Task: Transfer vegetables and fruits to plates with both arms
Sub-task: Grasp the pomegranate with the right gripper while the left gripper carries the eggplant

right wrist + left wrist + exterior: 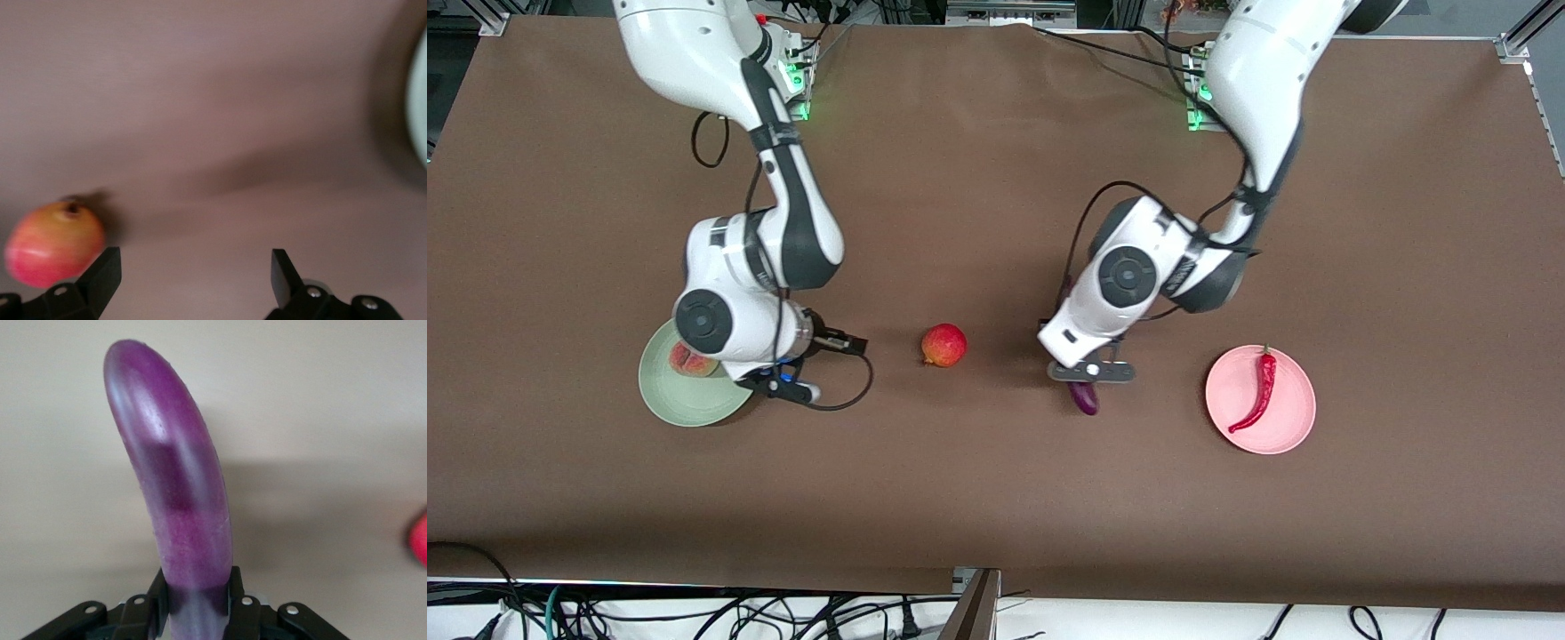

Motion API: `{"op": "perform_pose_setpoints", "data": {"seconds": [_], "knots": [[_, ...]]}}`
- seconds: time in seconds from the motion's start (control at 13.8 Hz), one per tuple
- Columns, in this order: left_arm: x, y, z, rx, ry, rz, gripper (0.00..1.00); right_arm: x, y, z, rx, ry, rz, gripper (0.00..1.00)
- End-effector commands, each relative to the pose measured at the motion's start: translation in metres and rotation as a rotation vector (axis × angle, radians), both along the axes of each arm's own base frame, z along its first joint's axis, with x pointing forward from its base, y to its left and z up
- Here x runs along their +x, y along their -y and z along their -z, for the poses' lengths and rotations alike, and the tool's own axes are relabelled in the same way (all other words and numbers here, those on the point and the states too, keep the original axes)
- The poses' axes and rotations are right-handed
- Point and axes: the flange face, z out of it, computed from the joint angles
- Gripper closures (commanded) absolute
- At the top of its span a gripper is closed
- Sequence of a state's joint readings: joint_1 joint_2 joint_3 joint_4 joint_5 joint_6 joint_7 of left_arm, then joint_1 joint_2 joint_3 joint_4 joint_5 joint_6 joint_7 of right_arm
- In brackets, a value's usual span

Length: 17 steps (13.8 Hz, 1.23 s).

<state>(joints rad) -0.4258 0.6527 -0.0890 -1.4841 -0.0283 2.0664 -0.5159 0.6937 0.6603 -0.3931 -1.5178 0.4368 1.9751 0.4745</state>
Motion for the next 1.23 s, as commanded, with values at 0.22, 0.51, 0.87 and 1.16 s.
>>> {"op": "perform_pose_setpoints", "data": {"seconds": [0.22, 0.51, 0.87, 1.16], "knots": [[0.041, -0.16, -0.028, 0.184, -0.051, 0.141, 0.99, -0.024, -0.101, 0.013, 0.005, 0.174, 0.287, 0.01], [0.058, -0.237, 0.012, 0.212, -0.1, 0.097, 0.99, -0.03, -0.119, 0.033, 0.001, 0.208, 0.346, 0.01], [0.059, -0.235, 0.043, 0.203, -0.098, 0.103, 0.95, -0.034, -0.128, 0.053, -0.007, 0.228, 0.376, 0.01], [0.061, -0.241, 0.05, 0.199, -0.103, 0.094, 0.81, -0.048, -0.145, 0.068, -0.001, 0.212, 0.349, 0.01]]}}
